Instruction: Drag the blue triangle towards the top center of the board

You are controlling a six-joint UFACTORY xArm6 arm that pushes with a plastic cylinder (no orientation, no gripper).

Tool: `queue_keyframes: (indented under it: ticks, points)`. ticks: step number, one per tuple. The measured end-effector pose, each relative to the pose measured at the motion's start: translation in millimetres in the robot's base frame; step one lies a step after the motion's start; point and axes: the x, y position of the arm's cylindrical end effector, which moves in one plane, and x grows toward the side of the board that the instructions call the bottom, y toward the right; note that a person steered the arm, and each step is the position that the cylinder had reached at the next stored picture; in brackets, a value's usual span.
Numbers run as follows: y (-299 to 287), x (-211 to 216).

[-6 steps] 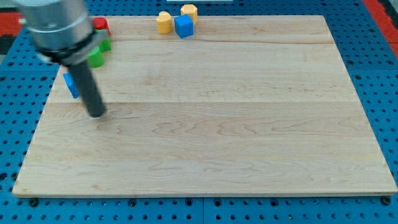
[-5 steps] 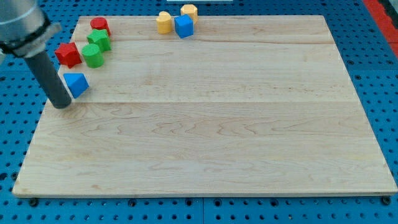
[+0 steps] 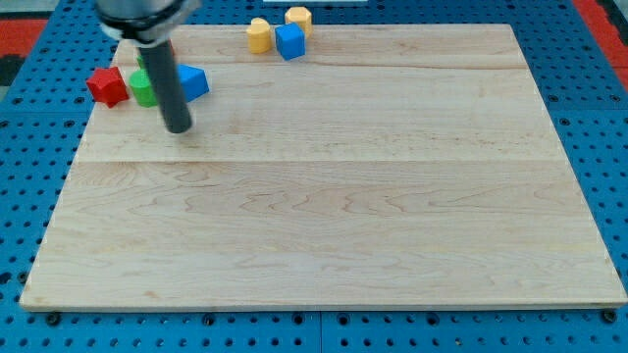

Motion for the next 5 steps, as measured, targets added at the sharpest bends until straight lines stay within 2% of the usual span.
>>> queue_keyframes:
  ticks: [1,2,4,5]
  points:
    - [-17.9,-27.5]
    - [15.9,-65.1]
    - [123.7,-118.6]
    - [127.2,-90.2]
